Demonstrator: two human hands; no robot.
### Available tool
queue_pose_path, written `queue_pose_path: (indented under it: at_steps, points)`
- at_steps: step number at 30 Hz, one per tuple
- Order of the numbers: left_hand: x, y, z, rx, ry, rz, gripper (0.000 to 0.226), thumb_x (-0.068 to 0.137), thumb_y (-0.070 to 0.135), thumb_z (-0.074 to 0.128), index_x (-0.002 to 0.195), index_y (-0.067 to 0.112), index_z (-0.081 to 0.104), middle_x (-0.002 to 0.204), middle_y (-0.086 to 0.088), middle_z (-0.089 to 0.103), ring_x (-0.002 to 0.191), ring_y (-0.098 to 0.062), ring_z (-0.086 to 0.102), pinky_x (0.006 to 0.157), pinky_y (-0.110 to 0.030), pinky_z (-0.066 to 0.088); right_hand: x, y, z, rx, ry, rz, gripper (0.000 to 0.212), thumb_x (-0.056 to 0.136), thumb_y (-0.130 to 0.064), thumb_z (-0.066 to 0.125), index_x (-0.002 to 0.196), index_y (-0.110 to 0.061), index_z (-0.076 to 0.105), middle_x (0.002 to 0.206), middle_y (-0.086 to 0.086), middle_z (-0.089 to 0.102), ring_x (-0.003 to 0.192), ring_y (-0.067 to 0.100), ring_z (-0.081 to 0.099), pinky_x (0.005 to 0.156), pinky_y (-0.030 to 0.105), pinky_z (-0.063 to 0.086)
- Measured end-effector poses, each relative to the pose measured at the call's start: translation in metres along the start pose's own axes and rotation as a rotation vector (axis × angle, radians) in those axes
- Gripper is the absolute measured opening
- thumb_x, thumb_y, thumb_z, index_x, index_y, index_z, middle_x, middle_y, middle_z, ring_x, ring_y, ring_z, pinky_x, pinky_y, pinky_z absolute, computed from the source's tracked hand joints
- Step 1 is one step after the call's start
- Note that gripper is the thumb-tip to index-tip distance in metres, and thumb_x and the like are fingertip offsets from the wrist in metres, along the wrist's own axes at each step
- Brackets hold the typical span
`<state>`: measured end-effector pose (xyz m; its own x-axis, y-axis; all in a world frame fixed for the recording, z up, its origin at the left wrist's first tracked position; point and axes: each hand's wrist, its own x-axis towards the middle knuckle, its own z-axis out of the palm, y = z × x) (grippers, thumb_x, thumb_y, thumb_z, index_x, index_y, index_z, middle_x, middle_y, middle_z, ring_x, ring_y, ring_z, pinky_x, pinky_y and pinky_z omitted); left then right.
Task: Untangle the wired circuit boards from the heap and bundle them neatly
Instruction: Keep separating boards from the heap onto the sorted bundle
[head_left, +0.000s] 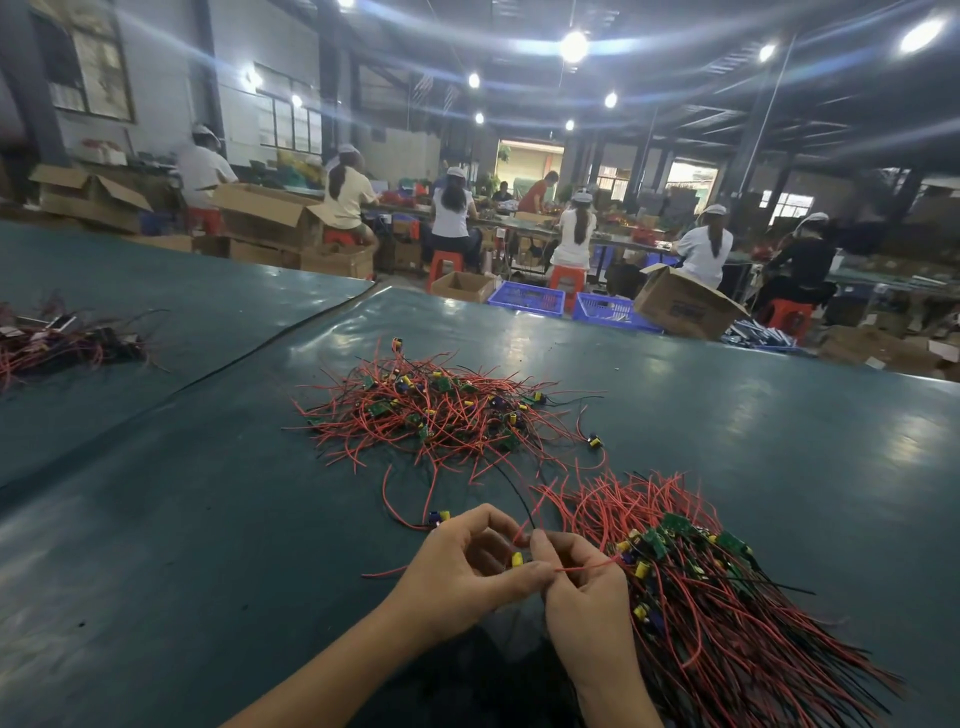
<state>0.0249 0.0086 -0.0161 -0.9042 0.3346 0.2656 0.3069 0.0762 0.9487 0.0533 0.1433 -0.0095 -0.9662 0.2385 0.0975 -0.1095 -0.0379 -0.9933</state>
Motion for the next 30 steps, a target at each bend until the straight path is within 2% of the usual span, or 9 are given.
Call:
queue_pose_path:
  at_steps: [3, 7, 10, 13, 17, 20, 23, 26, 30]
  points:
    - [0.000, -0.001, 0.003, 0.081, 0.046, 0.057, 0.030, 0.075, 0.050, 0.073, 0.090, 0.025, 0.065, 0.079, 0.006, 0.070, 0.068, -0.013, 0.069, 0.061, -0.023, 0.053, 0.001, 0.000, -0.001, 0.006, 0.046, -0.009, 0.019, 0.095, -0.011, 0.059, 0.081, -0.003, 0.069, 0.070, 0.008, 0.070, 0.072, 0.024, 0.065, 0.074, 0.041, 0.055]
    - [-0.001, 0.000, 0.004, 0.168, 0.182, 0.154, 0.021, 0.091, 0.037, 0.062, 0.088, 0.017, 0.068, 0.073, 0.006, 0.067, 0.061, -0.004, 0.061, 0.057, -0.022, 0.049, 0.002, 0.002, -0.001, -0.037, 0.087, -0.004, 0.023, 0.094, -0.019, 0.060, 0.076, -0.006, 0.066, 0.055, 0.000, 0.055, 0.055, 0.016, 0.048, 0.055, 0.032, 0.042]
    - [-0.001, 0.001, 0.002, 0.167, 0.219, 0.122, 0.016, 0.095, 0.026, 0.057, 0.092, 0.013, 0.065, 0.076, -0.001, 0.069, 0.062, -0.010, 0.064, 0.054, -0.025, 0.050, 0.003, 0.003, -0.002, 0.016, 0.108, 0.033, 0.024, 0.095, -0.023, 0.060, 0.077, -0.008, 0.066, 0.052, -0.002, 0.053, 0.046, 0.010, 0.043, 0.047, 0.024, 0.037]
    - [0.002, 0.006, 0.005, -0.084, 0.256, -0.025, 0.014, 0.100, 0.016, 0.047, 0.096, 0.006, 0.056, 0.085, -0.004, 0.070, 0.064, -0.020, 0.068, 0.049, -0.028, 0.051, 0.004, 0.003, -0.002, 0.148, 0.137, 0.075, 0.023, 0.097, -0.021, 0.057, 0.083, -0.004, 0.063, 0.052, -0.001, 0.058, 0.039, 0.007, 0.044, 0.035, 0.018, 0.036]
    - [0.004, 0.013, 0.007, -0.446, 0.292, -0.189, 0.011, 0.103, 0.016, 0.040, 0.097, 0.007, 0.045, 0.071, 0.000, 0.069, 0.057, -0.022, 0.067, 0.045, -0.027, 0.051, 0.006, 0.002, -0.001, 0.213, 0.157, 0.061, 0.019, 0.097, -0.019, 0.056, 0.084, -0.006, 0.059, 0.059, 0.001, 0.065, 0.038, 0.005, 0.046, 0.033, 0.018, 0.035]
    - [0.003, 0.013, 0.006, -0.505, 0.222, -0.263, 0.018, 0.099, 0.025, 0.050, 0.091, 0.010, 0.045, 0.066, -0.002, 0.068, 0.054, -0.022, 0.065, 0.045, -0.027, 0.050, 0.004, 0.001, -0.001, 0.175, 0.126, 0.016, 0.016, 0.096, -0.019, 0.058, 0.082, -0.011, 0.062, 0.063, 0.000, 0.067, 0.042, 0.006, 0.050, 0.037, 0.019, 0.039]
    - [0.002, 0.013, 0.005, -0.481, 0.185, -0.293, 0.035, 0.073, 0.033, 0.074, 0.077, 0.013, 0.045, 0.062, -0.006, 0.061, 0.047, -0.018, 0.060, 0.044, -0.026, 0.049, 0.000, -0.003, 0.001, 0.129, 0.096, -0.046, 0.016, 0.095, -0.018, 0.058, 0.082, -0.012, 0.066, 0.059, -0.004, 0.063, 0.047, 0.005, 0.051, 0.045, 0.020, 0.044]
    - [0.002, 0.013, 0.005, -0.545, 0.198, -0.303, 0.037, 0.066, 0.023, 0.079, 0.074, 0.014, 0.044, 0.062, -0.007, 0.056, 0.045, -0.014, 0.055, 0.045, -0.024, 0.050, -0.002, -0.006, 0.002, 0.139, 0.067, -0.077, 0.015, 0.096, -0.014, 0.054, 0.086, -0.007, 0.063, 0.056, -0.005, 0.060, 0.042, 0.004, 0.046, 0.038, 0.017, 0.037]
    - [0.002, 0.015, 0.005, -0.602, 0.203, -0.249, 0.037, 0.064, 0.012, 0.079, 0.087, 0.005, 0.050, 0.065, -0.011, 0.061, 0.050, -0.016, 0.058, 0.049, -0.022, 0.050, -0.002, -0.004, 0.001, 0.083, 0.096, -0.096, 0.012, 0.093, -0.016, 0.060, 0.084, -0.009, 0.064, 0.059, -0.005, 0.063, 0.046, 0.005, 0.048, 0.042, 0.017, 0.041]
